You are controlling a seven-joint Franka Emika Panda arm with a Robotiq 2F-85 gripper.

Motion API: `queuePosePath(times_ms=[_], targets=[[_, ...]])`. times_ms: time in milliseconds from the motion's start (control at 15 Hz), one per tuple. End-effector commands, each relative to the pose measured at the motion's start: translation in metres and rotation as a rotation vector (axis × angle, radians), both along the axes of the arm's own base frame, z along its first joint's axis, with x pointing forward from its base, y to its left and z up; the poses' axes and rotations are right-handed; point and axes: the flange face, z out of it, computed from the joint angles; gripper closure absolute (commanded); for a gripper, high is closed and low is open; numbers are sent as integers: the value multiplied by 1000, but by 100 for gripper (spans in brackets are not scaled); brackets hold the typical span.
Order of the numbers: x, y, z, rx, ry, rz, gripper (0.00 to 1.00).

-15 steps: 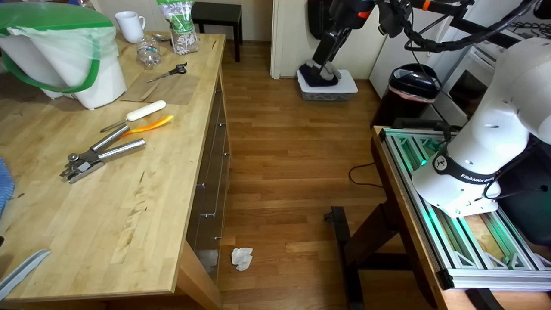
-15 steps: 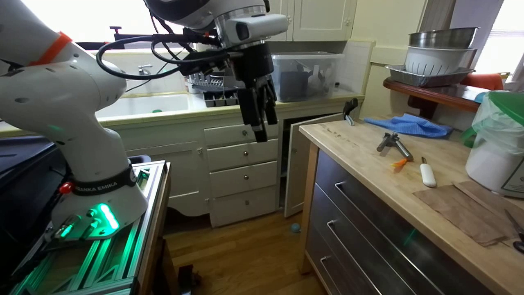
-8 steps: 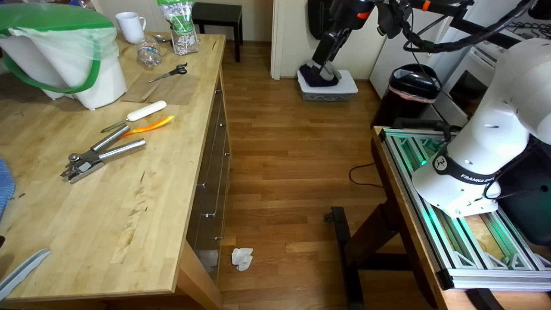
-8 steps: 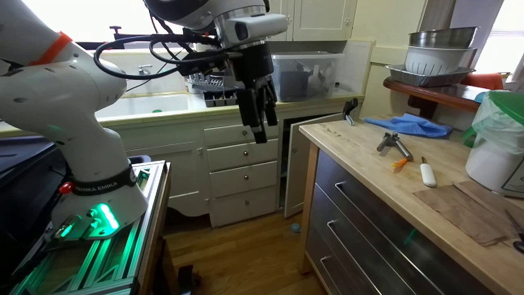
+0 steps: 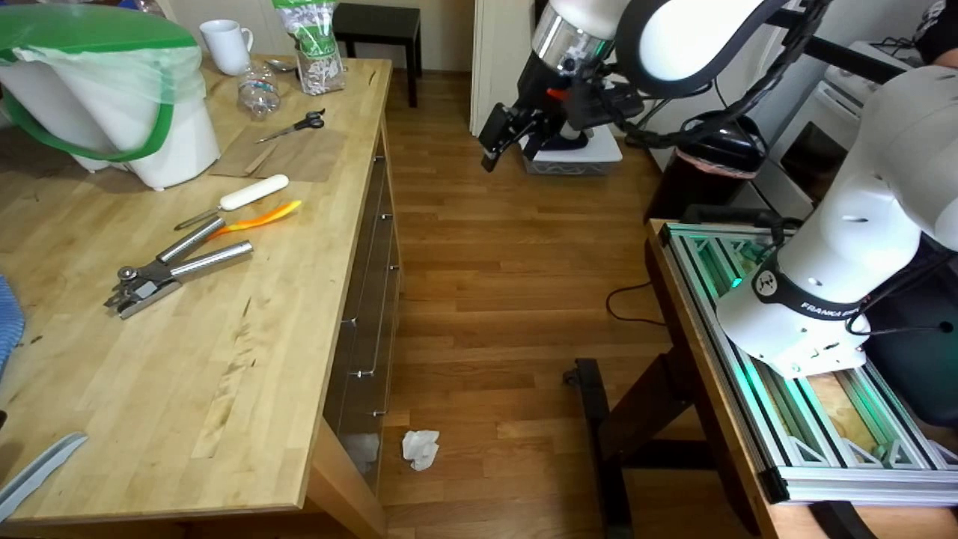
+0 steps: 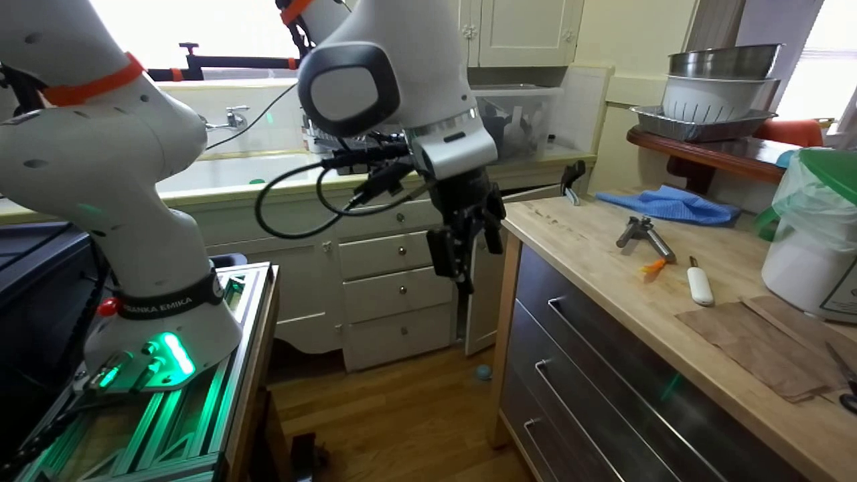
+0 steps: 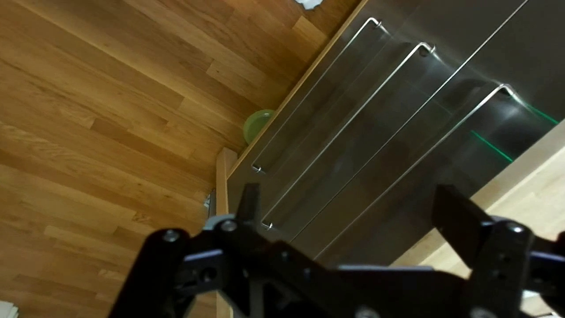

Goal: Open the topmost silver drawer.

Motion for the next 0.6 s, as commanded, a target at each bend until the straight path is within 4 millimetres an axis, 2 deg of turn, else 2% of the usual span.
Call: queuePosePath(times_ms=[0, 267, 467, 533], targets=[[48, -8, -46, 56, -44, -113, 0], [105, -21, -83, 99, -96, -208, 0], [130, -44, -119, 94, -90, -259, 0], [111, -26, -91, 101, -85, -221, 0]])
